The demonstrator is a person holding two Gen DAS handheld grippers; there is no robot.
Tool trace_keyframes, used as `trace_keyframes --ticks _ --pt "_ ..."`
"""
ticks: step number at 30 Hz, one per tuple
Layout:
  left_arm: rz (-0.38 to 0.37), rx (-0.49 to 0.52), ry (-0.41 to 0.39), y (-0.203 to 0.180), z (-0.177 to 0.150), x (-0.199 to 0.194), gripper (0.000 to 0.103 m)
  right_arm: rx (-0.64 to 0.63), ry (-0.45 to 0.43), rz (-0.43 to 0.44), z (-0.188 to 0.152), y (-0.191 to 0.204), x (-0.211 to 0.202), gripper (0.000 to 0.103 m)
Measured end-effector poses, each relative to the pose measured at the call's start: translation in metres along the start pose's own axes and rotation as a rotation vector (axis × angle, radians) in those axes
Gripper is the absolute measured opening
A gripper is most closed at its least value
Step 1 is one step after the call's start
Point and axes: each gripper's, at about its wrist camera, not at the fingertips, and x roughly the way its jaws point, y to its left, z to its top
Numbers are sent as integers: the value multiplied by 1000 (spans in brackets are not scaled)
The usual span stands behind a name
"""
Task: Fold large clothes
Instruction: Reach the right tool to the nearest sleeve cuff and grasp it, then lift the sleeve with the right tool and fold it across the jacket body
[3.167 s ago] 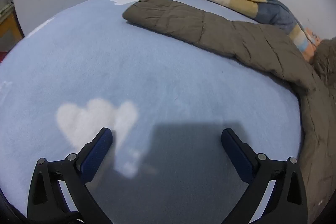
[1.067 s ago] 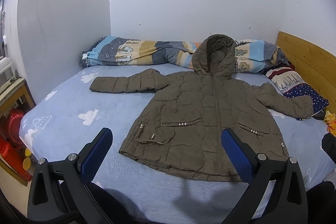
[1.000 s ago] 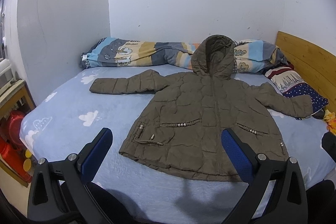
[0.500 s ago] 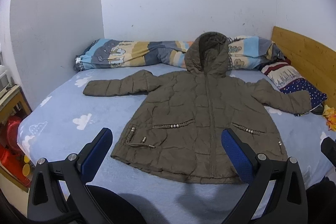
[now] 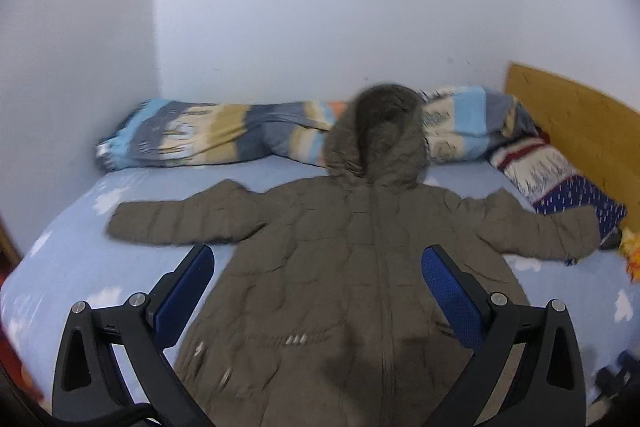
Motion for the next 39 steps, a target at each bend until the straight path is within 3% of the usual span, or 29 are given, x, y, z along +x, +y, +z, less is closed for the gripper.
trace_keyframes --ticks 4,6,8,11,13,17,19,24,26,31,34,35,39 --pt "-16 39 130 -9 -30 75 103 56 6 -4 26 -26 27 103" --pt "18 48 272 -9 -43 110 103 73 -15 -33 44 -43 40 103" --pt "3 30 315 -5 -44 122 103 117 -49 -57 71 -77 60 102" --pt "54 48 299 1 -43 130 103 203 -109 -117 103 -130 84 100" --pt "54 31 303 4 -42 132 103 306 -136 -152 127 -186 107 90" --pt "43 8 320 4 -46 137 103 466 -119 -190 159 -272 141 84" --pt "41 16 321 2 -50 136 103 531 -119 -186 167 -313 160 83" --pt "24 1 340 1 -54 144 103 658 -108 -184 169 -371 192 77" --pt "26 10 342 -1 -55 147 103 684 -123 -160 170 -388 202 71" --pt "30 26 362 -2 -60 154 103 631 -107 -134 183 -399 230 67" --pt "38 28 368 -1 -61 156 103 621 -104 -130 187 -398 246 40" --pt "38 27 368 -1 -61 156 103 613 -106 -146 189 -397 245 26" --pt "36 17 353 0 -59 152 103 590 -157 -163 202 -377 228 17"
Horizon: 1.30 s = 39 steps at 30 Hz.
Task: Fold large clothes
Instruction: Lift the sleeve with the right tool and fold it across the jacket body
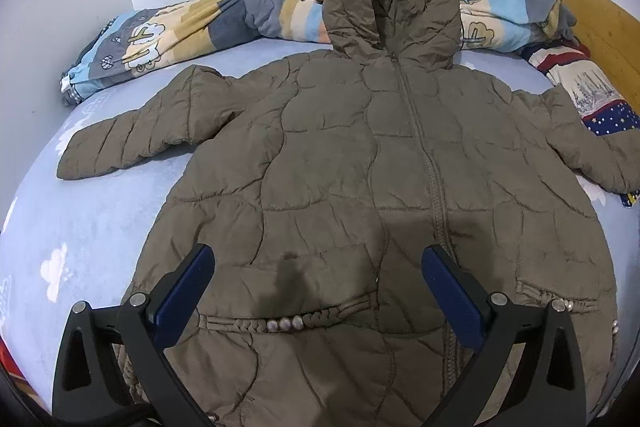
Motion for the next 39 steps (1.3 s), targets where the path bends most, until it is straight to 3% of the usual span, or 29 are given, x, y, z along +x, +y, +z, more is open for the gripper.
trace_keyframes --ticks 6,15,19,31,39 --pt "-13 -10 -36 1 1 -15 103 -93 -78 101 -1 73 -46 16" --pt "-6 -23 -68 13 1 -28 103 -212 -97 394 -39 216 -116 16" --pt "-1 -49 -68 20 1 -31 103 -251 -85 509 -59 256 -143 16" --pt "8 -98 -86 37 3 -37 103 -384 109 710 -148 355 -146 16" --pt "19 -121 -82 43 3 -34 103 -450 302 769 -230 399 -105 15"
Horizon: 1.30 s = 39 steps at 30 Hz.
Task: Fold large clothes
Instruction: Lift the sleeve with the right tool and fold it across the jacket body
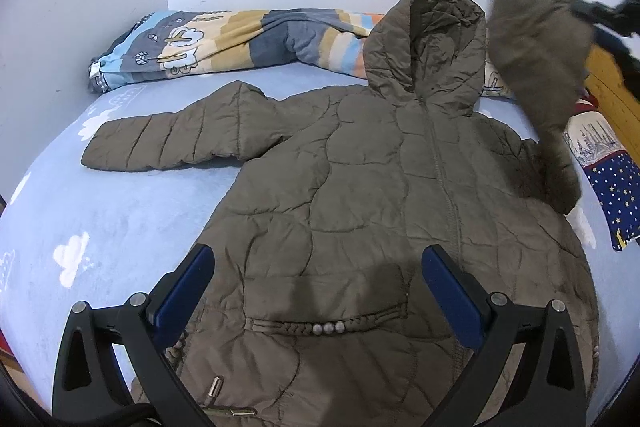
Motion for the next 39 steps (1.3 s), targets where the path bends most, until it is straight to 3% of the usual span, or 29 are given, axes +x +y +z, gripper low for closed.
trace_keyframes --ticks 7,19,22,23,24,26,30,31,33,37,39 --pt "13 -18 6 5 0 3 103 -32 135 7 -39 -1 74 15" --pt "49 -56 19 19 1 14 103 95 308 4 -118 -39 172 16" --pt "59 -49 18 19 1 14 103 86 348 -12 -138 -33 181 28" --pt "65 -44 20 18 1 15 103 83 368 -30 -142 -33 183 48" --pt "66 -45 20 19 1 16 103 85 376 -26 -142 -29 180 61" --pt "81 -54 8 20 2 18 103 76 394 14 -139 -26 176 66" --pt "105 -44 -12 17 12 27 103 14 392 60 -112 -21 153 66" --pt "124 -31 -26 16 16 31 103 -10 368 45 -104 -22 145 66" --pt "151 -16 -44 13 25 41 103 -65 279 -76 -80 -34 126 67" --pt "133 -7 -25 5 37 66 103 -105 186 -432 -46 -87 101 67" --pt "156 2 -38 -1 43 81 103 -97 173 -544 -37 -117 92 58"
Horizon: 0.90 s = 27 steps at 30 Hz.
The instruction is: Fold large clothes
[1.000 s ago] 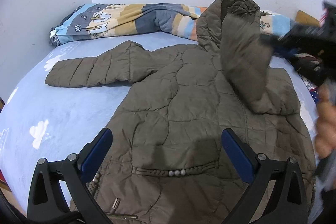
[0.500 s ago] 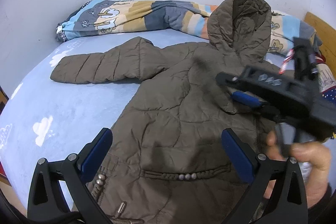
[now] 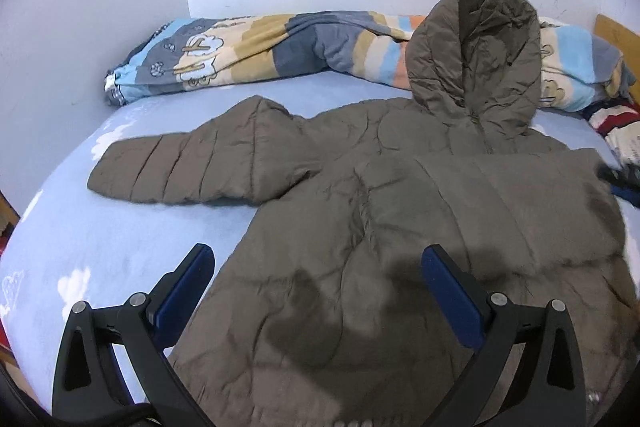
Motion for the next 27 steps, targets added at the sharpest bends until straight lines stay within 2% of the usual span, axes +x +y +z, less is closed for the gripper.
trace_keyframes --ticks 2,5,7,10,12,13,15,17,19,21,24,27 --pt "27 13 9 -8 3 15 103 32 32 -71 0 -29 14 54" --pt "68 53 90 -21 4 47 103 41 90 -121 -12 -54 40 50" --pt "91 92 138 -29 -2 67 103 7 146 -143 -24 -56 60 50" --pt "98 93 136 -32 -5 71 103 -57 157 -197 -29 -46 67 50" --pt "106 96 135 -31 -2 65 103 -62 165 -203 -28 -45 65 50" --pt "110 87 120 -30 1 59 103 -55 160 -197 -27 -45 59 50" --pt "66 42 72 -26 9 37 103 -34 148 -183 -23 -39 42 50" --pt "27 30 42 -27 13 19 103 -22 112 -124 -14 -26 15 50" --pt "4 56 8 -32 14 1 103 -49 68 -93 -9 -3 -15 52" --pt "-2 104 -21 -40 10 -17 103 -81 89 -67 -12 19 -34 62" --pt "-32 143 -28 -45 0 -35 103 -142 118 10 -36 44 -66 62" --pt "-74 152 11 -40 -20 -50 103 -194 154 -16 -71 49 -94 62"
